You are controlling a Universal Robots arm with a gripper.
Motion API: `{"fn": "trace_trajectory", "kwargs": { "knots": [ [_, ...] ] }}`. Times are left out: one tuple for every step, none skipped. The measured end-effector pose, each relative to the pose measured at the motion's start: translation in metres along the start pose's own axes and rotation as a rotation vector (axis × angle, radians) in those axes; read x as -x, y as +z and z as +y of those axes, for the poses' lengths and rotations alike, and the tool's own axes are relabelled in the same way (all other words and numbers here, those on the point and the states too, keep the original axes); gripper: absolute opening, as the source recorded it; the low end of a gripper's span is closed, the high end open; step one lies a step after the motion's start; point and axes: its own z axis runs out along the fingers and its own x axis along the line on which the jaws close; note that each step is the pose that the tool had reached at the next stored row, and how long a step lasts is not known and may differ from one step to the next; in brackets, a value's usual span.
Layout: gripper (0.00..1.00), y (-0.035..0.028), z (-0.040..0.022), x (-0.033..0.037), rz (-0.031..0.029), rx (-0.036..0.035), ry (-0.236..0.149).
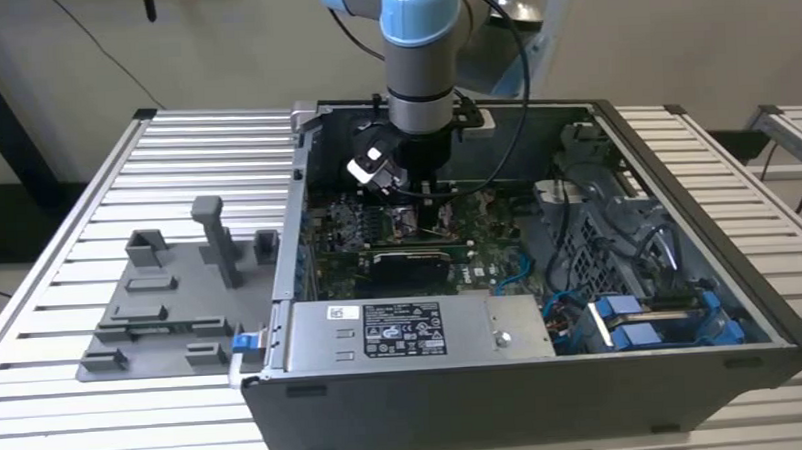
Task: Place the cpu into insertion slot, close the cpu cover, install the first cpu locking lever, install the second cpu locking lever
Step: 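Place the cpu into insertion slot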
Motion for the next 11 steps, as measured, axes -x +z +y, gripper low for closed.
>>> {"fn": "trace_trajectory", "kwargs": {
  "knots": [
    [0.54,0.0000,0.0000,0.0000,0.0002,-0.0001,-0.001],
    [0.54,0.0000,0.0000,0.0000,0.0003,-0.0003,-0.003],
    [0.54,-0.0001,-0.0001,0.0001,0.0009,-0.0005,-0.006],
    [0.54,-0.0002,-0.0001,0.0002,0.0014,-0.0009,-0.011],
    [0.54,-0.0001,-0.0001,0.0004,0.0021,-0.0011,-0.016],
    [0.54,-0.0001,-0.0001,0.0007,0.0030,-0.0011,-0.021],
    [0.54,-0.0001,-0.0001,0.0009,0.0039,-0.0009,-0.027],
    [0.54,-0.0002,-0.0001,0.0012,0.0051,-0.0006,-0.033],
    [0.54,-0.0002,-0.0001,0.0014,0.0061,-0.0005,-0.038],
    [0.54,-0.0002,-0.0001,0.0015,0.0068,-0.0007,-0.044],
    [0.54,-0.0003,-0.0001,0.0016,0.0071,-0.0010,-0.048]
  ]
}}
